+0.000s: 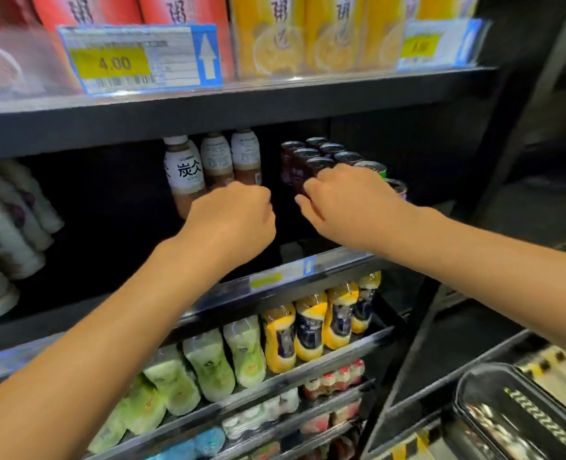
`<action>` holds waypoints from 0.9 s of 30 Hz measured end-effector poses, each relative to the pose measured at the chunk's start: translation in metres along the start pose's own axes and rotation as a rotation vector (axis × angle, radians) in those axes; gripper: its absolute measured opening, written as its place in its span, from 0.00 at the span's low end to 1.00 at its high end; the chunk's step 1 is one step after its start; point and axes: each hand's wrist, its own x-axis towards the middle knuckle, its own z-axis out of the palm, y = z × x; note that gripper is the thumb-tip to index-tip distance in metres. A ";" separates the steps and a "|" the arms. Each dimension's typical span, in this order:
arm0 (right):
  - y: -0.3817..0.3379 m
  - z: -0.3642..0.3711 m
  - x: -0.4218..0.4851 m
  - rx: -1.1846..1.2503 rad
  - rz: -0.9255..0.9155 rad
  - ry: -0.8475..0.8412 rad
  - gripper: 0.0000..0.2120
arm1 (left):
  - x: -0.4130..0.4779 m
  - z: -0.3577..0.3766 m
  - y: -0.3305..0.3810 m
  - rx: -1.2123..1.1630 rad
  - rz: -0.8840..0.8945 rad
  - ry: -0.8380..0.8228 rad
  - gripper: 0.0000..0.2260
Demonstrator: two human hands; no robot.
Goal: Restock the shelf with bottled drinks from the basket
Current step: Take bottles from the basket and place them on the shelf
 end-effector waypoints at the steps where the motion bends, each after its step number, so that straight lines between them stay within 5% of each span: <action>1: 0.004 -0.005 -0.014 -0.018 0.015 0.024 0.20 | -0.005 -0.002 0.009 0.039 0.054 0.021 0.11; 9: 0.040 -0.051 -0.159 -0.196 0.248 -0.034 0.22 | -0.035 -0.007 0.096 -0.051 0.442 0.146 0.09; 19: 0.088 -0.054 -0.327 -0.295 0.651 -0.309 0.19 | -0.040 0.047 0.268 -0.236 0.888 -0.041 0.12; 27: 0.156 0.004 -0.433 -0.229 0.927 -0.645 0.17 | -0.022 0.159 0.428 -0.222 1.041 -0.217 0.11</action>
